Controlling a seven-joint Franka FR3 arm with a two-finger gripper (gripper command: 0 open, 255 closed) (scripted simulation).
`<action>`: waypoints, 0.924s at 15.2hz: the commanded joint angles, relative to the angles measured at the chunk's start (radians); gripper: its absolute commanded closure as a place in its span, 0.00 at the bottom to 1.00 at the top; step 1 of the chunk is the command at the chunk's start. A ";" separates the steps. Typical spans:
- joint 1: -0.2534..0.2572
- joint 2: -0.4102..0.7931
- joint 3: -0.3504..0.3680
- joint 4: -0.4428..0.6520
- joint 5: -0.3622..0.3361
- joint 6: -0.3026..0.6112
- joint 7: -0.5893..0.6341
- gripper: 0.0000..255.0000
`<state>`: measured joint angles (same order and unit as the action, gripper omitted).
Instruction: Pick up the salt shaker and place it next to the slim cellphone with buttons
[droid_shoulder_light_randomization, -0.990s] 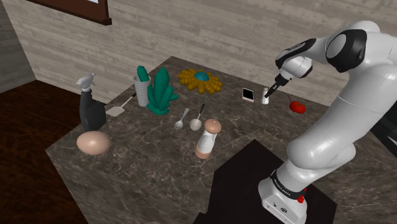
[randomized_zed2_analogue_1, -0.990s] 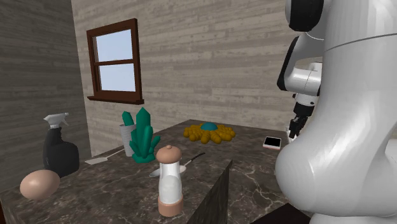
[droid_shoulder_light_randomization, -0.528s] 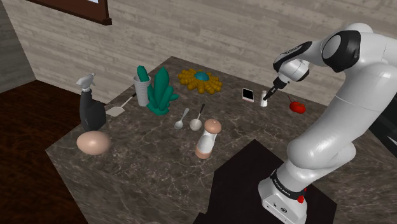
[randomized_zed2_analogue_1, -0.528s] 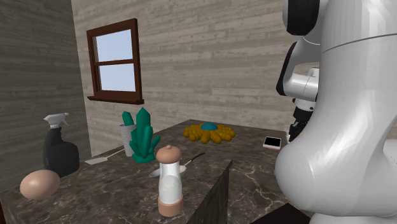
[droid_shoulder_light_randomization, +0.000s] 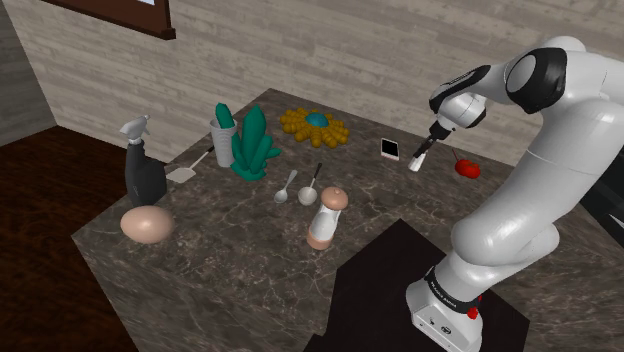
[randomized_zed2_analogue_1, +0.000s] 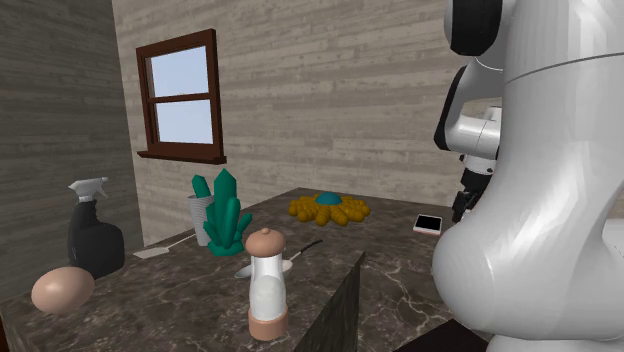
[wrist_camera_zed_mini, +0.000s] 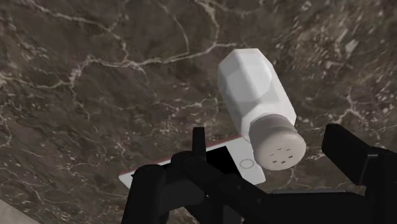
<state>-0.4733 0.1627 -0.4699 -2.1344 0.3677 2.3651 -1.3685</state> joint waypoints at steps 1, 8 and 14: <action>0.000 0.000 0.000 0.000 0.000 0.000 0.000 0.00; 0.003 -0.091 -0.022 0.026 -0.082 -0.099 0.054 0.00; 0.003 -0.090 -0.022 0.026 -0.082 -0.099 0.054 0.00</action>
